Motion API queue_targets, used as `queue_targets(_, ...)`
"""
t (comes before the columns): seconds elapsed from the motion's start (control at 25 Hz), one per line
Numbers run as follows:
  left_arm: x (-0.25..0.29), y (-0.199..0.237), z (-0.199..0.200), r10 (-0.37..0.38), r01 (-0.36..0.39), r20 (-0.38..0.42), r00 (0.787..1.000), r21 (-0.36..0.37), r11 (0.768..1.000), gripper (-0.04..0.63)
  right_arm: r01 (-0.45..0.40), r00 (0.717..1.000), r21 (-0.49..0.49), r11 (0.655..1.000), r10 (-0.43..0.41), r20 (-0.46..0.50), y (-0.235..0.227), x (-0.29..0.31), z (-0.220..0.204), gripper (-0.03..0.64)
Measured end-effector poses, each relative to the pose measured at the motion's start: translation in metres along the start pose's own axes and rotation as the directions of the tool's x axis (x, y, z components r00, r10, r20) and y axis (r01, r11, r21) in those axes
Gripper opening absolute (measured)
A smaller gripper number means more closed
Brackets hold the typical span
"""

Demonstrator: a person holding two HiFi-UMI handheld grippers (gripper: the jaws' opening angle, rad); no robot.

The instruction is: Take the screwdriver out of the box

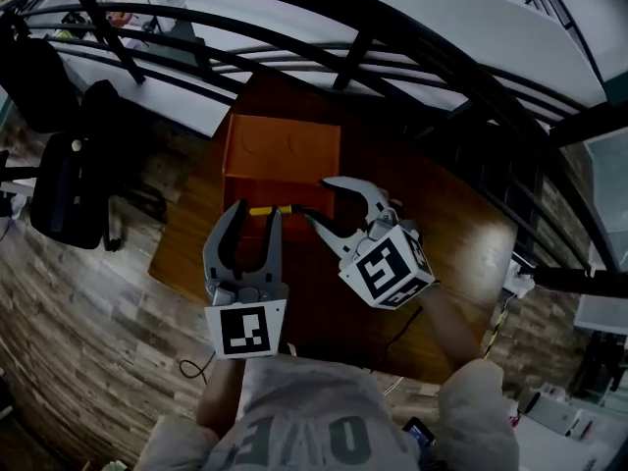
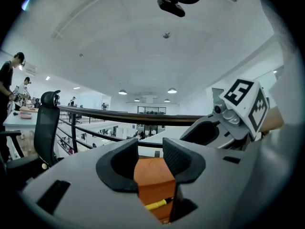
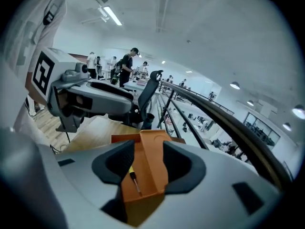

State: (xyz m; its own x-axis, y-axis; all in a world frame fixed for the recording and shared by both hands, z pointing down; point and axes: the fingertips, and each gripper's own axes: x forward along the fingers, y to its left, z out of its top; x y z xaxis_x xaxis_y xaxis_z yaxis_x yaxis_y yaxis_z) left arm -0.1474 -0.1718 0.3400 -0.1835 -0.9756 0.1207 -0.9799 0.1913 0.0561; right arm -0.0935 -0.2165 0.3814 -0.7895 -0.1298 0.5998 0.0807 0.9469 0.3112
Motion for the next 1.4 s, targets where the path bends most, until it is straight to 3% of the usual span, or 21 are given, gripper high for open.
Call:
queue_targets(0.24,-0.003,0.024,-0.020,0.028,-0.028,-0.012,1.000,-0.009,1.000,0.161,-0.174,0.982,-0.091,0.981,0.166,-0.087,0.031,0.058,-0.009,0.183)
queue_targets(0.36,-0.007,0.027,-0.031,0.017,-0.015,-0.037,0.999,0.039,0.999,0.163,-0.260,0.960,-0.120,0.958,0.243,-0.141,0.048,0.079,-0.019,0.189)
queue_targets(0.64,-0.025,0.035,-0.056,0.072,-0.070,-0.059,0.996,0.023,0.997,0.163,-0.376,0.907,-0.177,0.909,0.323,-0.271,0.077,0.109,-0.054,0.189)
queue_targets(0.96,-0.025,0.068,-0.082,0.131,-0.134,-0.081,0.988,-0.027,0.991,0.163,-0.433,0.855,-0.133,0.892,0.359,-0.375,0.089,0.151,-0.079,0.189)
queue_targets(1.4,-0.029,0.081,-0.101,0.167,-0.173,-0.116,0.979,-0.045,0.984,0.163,-0.463,0.816,-0.130,0.877,0.365,-0.448,0.097,0.169,-0.100,0.151)
